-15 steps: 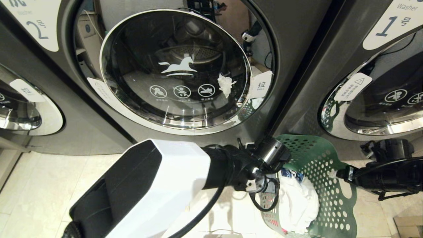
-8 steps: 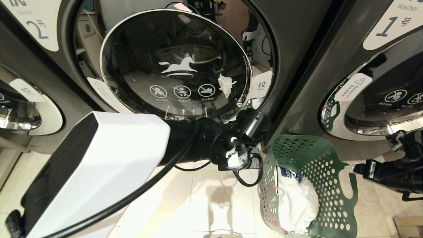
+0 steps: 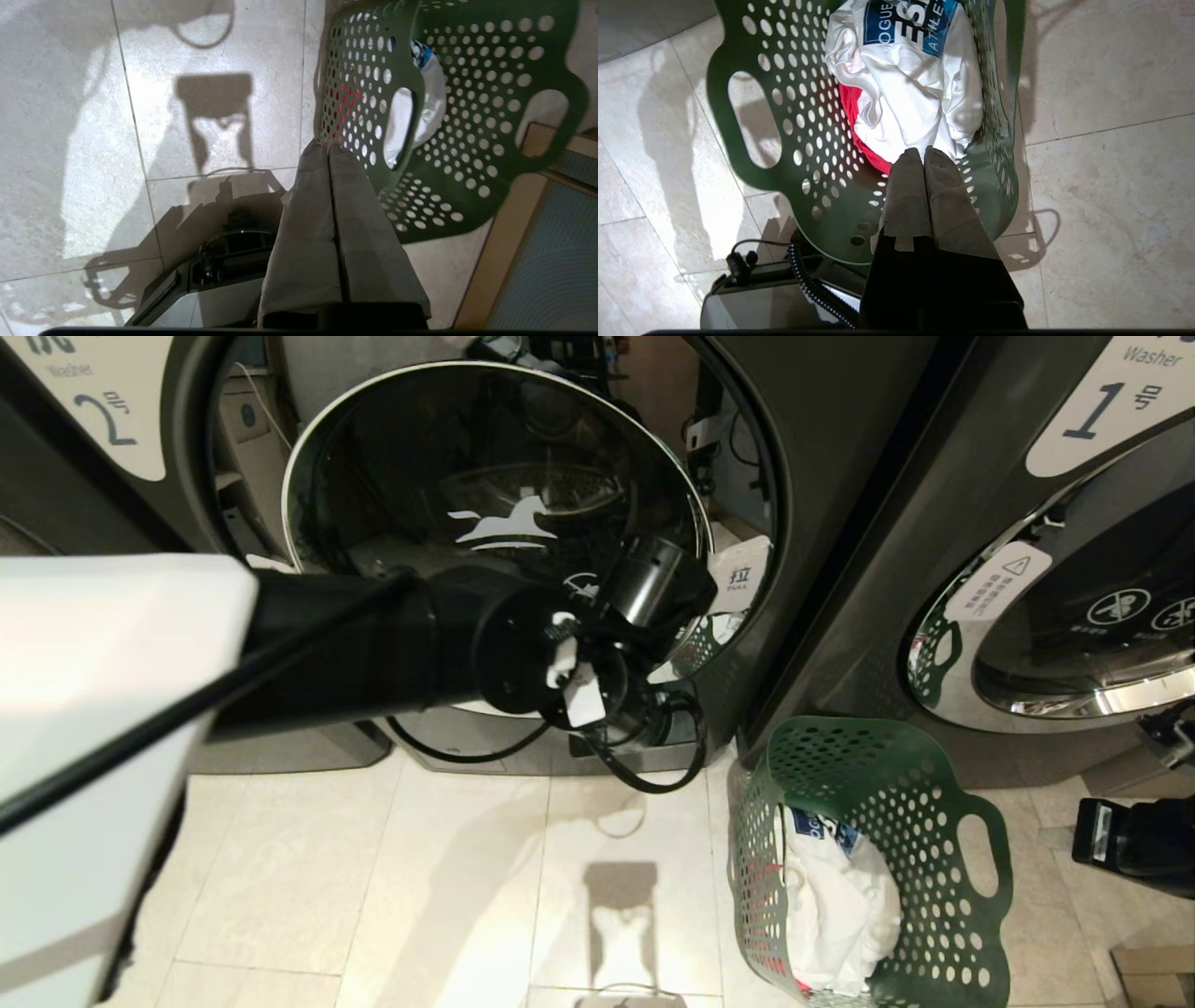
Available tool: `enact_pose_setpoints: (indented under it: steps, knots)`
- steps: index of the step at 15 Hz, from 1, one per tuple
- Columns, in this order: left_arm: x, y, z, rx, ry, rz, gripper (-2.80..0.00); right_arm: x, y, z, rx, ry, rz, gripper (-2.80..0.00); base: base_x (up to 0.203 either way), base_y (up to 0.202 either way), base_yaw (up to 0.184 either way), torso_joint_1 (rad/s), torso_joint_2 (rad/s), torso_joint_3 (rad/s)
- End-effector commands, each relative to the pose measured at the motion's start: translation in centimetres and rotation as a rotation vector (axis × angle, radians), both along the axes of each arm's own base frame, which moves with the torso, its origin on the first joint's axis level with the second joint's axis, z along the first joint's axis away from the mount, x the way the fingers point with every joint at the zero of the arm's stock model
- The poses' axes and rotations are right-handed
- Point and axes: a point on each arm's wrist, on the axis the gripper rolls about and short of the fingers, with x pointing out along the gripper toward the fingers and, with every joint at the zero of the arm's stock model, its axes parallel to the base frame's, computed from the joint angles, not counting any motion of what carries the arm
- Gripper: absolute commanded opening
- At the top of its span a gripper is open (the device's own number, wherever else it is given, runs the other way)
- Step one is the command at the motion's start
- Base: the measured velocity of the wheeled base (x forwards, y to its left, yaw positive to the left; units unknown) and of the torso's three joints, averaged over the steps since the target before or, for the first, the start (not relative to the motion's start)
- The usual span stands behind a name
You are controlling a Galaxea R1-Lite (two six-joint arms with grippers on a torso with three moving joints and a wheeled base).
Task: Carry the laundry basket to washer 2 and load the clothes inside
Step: Open the lid of the washing machine
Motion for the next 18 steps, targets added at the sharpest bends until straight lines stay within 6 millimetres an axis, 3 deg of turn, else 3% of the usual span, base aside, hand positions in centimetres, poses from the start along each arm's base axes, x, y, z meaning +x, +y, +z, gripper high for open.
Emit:
enact_pose_setpoints:
  steps: [1,4,6,8,10,13,15,18]
  knots:
    - [-2.6,3.4,5.5,-0.065,-0.06,-0.016,-2.8,-2.8,1.0,2.8,-0.096,-0.111,0.055,-2.8,0.0,0.0,0.0,0.0,0.0,0.0]
    - [-5.6,8.5,9.8,-0.086,-0.093,0.002,-2.8,-7.2,2.2,4.7,-0.28,-0.204,0.142,-2.8,0.0,0.0,0.0,0.0,0.0,0.0]
    - [-7.4,12.4,10.7,-0.08,-0.092,0.05,-2.8,-10.5,2.9,5.1,-0.388,-0.229,0.119,-2.8,0.0,0.0,0.0,0.0,0.0,0.0]
    - [-9.3,16.7,10.4,-0.054,-0.084,0.128,-2.8,-14.2,3.7,4.9,-0.469,-0.238,0.041,-2.8,0.0,0.0,0.0,0.0,0.0,0.0]
    - [-10.6,21.7,9.5,0.002,-0.093,0.279,-2.8,-17.6,4.4,3.5,-0.512,-0.249,-0.019,-2.8,0.0,0.0,0.0,0.0,0.0,0.0]
    - [-14.9,28.4,7.8,0.077,-0.121,0.536,-2.8,-21.4,5.4,-1.8,-0.543,-0.26,-0.023,-2.8,0.0,0.0,0.0,0.0,0.0,0.0]
    - [-19.7,30.8,5.7,0.11,-0.149,0.65,-2.8,-22.0,5.7,-6.0,-0.56,-0.207,0.024,-2.8,0.0,0.0,0.0,0.0,0.0,0.0]
    - [-25.7,31.8,1.1,0.175,-0.226,0.654,-2.8,-21.8,5.7,-7.0,-0.521,-0.226,0.041,-2.8,0.0,0.0,0.0,0.0,0.0,0.0]
